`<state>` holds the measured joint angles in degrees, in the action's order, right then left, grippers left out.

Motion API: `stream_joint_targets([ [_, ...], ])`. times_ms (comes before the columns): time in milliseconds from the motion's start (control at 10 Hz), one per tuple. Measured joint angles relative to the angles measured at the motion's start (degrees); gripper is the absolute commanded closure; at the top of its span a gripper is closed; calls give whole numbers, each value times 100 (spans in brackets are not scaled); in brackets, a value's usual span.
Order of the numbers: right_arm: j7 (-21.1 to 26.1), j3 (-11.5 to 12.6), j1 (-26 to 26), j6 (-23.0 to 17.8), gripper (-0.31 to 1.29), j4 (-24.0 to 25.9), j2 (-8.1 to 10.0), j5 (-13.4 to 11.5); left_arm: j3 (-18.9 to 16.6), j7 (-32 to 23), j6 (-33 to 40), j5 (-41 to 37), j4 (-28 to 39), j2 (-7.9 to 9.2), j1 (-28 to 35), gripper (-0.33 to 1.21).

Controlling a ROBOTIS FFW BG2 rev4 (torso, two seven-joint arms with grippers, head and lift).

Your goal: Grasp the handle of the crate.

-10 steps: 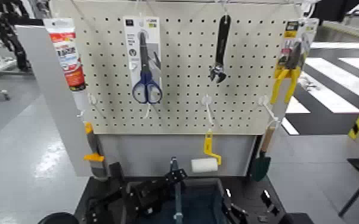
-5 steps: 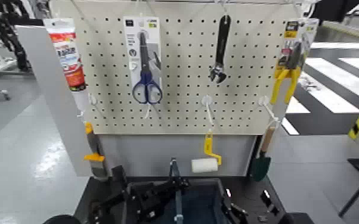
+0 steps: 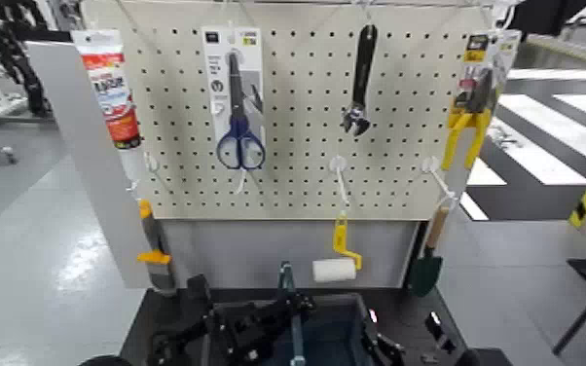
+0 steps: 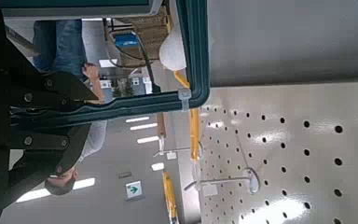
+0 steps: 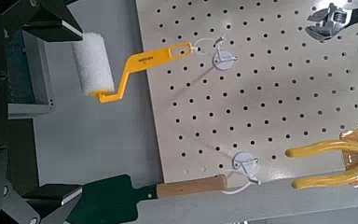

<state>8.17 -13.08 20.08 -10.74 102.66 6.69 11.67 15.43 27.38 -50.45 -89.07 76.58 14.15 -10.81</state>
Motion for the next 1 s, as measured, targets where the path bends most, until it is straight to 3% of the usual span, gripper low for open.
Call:
stream_joint_targets([
  [1000,0,25,13,10,15,-2,-19,2,-11,-481,-181,-658,1040,53,597,118],
])
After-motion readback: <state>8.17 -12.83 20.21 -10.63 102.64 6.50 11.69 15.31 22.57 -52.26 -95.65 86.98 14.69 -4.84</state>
